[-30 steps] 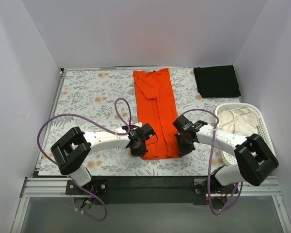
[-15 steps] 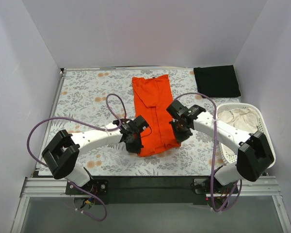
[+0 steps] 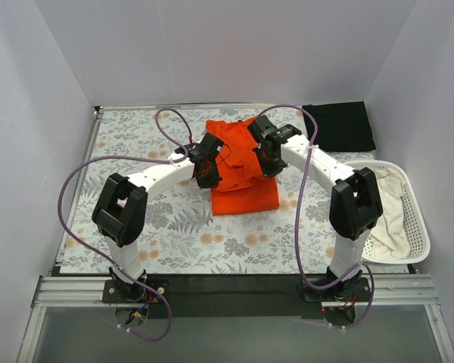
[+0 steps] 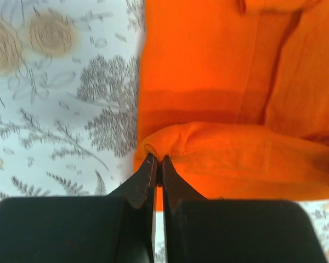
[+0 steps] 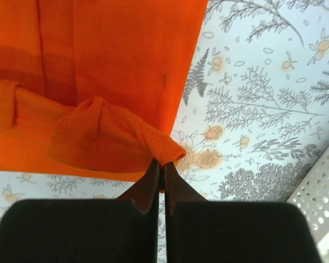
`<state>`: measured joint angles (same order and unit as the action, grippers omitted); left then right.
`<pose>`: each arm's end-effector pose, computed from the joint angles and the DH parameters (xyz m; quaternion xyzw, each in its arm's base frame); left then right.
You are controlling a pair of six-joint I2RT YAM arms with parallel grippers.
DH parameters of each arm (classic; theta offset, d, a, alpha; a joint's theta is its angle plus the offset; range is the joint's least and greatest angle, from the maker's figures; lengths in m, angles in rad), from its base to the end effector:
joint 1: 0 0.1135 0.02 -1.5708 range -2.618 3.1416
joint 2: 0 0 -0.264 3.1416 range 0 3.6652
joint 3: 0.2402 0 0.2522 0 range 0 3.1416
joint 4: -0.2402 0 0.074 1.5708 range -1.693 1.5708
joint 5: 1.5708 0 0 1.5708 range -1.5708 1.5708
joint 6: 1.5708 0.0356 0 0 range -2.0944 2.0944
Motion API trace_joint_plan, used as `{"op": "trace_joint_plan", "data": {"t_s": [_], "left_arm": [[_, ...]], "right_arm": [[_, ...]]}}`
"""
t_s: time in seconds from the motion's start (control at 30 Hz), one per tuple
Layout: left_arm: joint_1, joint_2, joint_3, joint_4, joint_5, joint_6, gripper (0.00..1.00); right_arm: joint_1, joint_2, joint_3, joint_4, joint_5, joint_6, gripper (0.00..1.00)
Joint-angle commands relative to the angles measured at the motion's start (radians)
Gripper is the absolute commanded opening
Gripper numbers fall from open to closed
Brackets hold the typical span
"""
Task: Fold and stack the t-shirts
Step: Fold the tshirt
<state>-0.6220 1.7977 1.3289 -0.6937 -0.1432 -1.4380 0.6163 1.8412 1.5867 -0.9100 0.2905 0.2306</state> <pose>0.3024 -0.2105 0.2133 -0.4008 0.8908 -0.1373 0.1642 0.3204 0.2145 0.2650 -0.1571 0.9568 -0.0472 0.2403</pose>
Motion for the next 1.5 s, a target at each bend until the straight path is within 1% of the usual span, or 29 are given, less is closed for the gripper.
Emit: {"op": "trace_joint_plan", "data": {"t_s": [0.0,0.17,0.33,0.53,0.8,0.97,1.13,1.17,1.2,1.23,1.27,1.3,1.37,1.4,1.47], "left_arm": [[0.033,0.028,0.062,0.054,-0.061,0.062,0.00],[0.065,0.055,0.078,0.126,-0.078,0.082,0.00],[0.079,0.087,0.095,0.177,-0.082,0.091,0.00],[0.097,0.123,0.092,0.220,-0.090,0.087,0.00],[0.122,0.172,0.073,0.281,-0.096,0.071,0.00],[0.125,0.212,0.092,0.281,-0.093,0.074,0.00],[0.125,0.203,0.076,0.293,-0.098,0.062,0.01],[0.125,0.200,0.075,0.295,-0.099,0.064,0.05],[0.125,0.198,0.073,0.298,-0.101,0.067,0.09],[0.125,0.190,0.076,0.298,-0.101,0.071,0.14],[0.125,0.184,0.081,0.298,-0.101,0.073,0.24],[0.125,0.177,0.081,0.298,-0.098,0.074,0.29],[0.125,0.141,0.079,0.296,-0.091,0.080,0.38],[0.125,0.126,0.076,0.295,-0.088,0.082,0.46],[0.122,0.065,0.066,0.295,-0.079,0.080,0.56]], "right_arm": [[-0.041,0.022,0.055,0.031,0.032,-0.042,0.01],[-0.088,0.047,0.048,0.094,0.013,-0.062,0.01],[-0.104,0.059,0.042,0.175,0.016,-0.096,0.01],[-0.122,0.098,0.047,0.221,0.004,-0.122,0.01],[-0.141,0.119,-0.017,0.341,-0.021,-0.122,0.01],[-0.150,0.144,-0.051,0.382,-0.022,-0.119,0.01],[-0.156,0.156,-0.077,0.416,-0.028,-0.114,0.01],[-0.156,0.159,-0.077,0.418,-0.033,-0.111,0.03],[-0.158,0.161,-0.076,0.418,-0.036,-0.109,0.10],[-0.159,0.161,-0.076,0.418,-0.036,-0.109,0.13],[-0.159,0.153,-0.079,0.418,-0.033,-0.100,0.18],[-0.159,0.144,-0.083,0.418,-0.031,-0.094,0.22],[-0.159,0.107,-0.094,0.424,-0.027,-0.082,0.27],[-0.159,0.092,-0.100,0.427,-0.030,-0.074,0.31],[-0.158,0.035,-0.128,0.439,-0.040,-0.068,0.33]]}}
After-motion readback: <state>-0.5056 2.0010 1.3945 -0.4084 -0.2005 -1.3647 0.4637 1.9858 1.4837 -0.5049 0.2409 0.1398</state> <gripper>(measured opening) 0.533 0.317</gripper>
